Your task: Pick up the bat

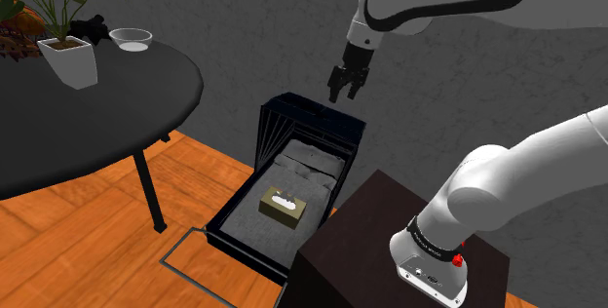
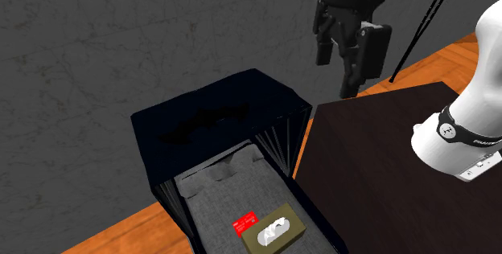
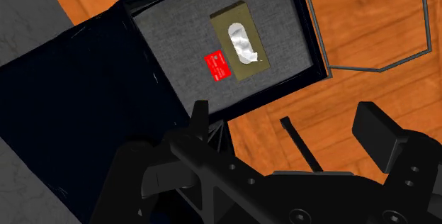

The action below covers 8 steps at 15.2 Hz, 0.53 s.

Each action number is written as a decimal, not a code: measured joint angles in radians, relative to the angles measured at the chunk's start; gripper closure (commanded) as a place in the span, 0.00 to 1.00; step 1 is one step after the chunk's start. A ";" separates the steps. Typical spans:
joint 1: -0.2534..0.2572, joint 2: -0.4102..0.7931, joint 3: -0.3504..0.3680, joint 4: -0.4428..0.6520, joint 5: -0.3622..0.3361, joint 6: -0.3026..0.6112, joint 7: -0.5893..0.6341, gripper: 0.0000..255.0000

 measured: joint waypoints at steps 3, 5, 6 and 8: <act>-0.009 0.120 -0.022 0.054 0.004 0.073 -0.020 0.00; -0.013 0.183 -0.032 0.076 0.010 0.119 -0.029 0.00; -0.016 0.223 -0.039 0.100 0.014 0.138 -0.037 0.00; -0.022 0.303 -0.051 0.150 0.025 0.172 -0.051 0.00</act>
